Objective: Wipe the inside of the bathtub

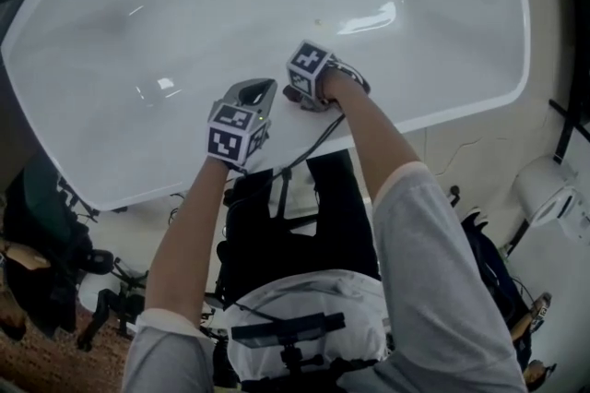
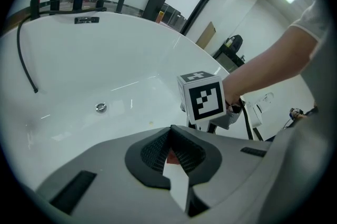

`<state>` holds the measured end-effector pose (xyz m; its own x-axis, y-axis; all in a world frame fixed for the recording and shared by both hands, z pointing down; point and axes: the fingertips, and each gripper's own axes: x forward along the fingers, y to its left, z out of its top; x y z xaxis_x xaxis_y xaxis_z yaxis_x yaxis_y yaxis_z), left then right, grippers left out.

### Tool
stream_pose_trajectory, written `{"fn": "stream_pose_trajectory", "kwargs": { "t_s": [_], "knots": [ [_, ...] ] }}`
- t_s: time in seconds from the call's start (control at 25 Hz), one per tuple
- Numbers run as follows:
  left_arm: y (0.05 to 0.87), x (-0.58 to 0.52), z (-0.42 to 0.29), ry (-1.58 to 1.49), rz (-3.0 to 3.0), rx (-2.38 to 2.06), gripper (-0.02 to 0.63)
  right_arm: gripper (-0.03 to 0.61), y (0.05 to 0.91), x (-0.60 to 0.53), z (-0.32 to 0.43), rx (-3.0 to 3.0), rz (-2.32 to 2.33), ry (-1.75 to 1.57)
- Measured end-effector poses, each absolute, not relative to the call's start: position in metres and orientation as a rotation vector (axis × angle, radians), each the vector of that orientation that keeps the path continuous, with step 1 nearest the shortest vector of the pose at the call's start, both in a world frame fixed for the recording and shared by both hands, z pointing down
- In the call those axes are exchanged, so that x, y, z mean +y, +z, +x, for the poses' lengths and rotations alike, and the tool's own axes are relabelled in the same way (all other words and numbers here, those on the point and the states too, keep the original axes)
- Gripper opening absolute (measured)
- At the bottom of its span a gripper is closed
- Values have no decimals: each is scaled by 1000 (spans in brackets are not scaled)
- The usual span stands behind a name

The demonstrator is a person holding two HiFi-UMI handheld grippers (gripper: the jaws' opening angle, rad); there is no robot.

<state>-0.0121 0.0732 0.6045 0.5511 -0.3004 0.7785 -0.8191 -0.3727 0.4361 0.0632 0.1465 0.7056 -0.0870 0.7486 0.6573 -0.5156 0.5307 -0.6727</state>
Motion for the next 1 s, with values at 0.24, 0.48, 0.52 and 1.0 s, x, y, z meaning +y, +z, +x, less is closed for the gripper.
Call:
{"fn": "stream_pose_trajectory", "kwargs": {
  "t_s": [0.24, 0.48, 0.52, 1.0],
  "knots": [
    [612, 63, 7, 765, 1981, -842, 8, 132, 728, 111, 119, -1230, -60, 1074],
    [626, 50, 21, 764, 2024, -785, 8, 132, 752, 89, 162, -1152, -7, 927],
    [629, 48, 21, 762, 2024, -783, 8, 132, 755, 90, 160, -1147, -17, 923],
    [673, 38, -8, 753, 1946, -842, 8, 132, 773, 130, 51, -1286, -193, 1120]
  ]
}}
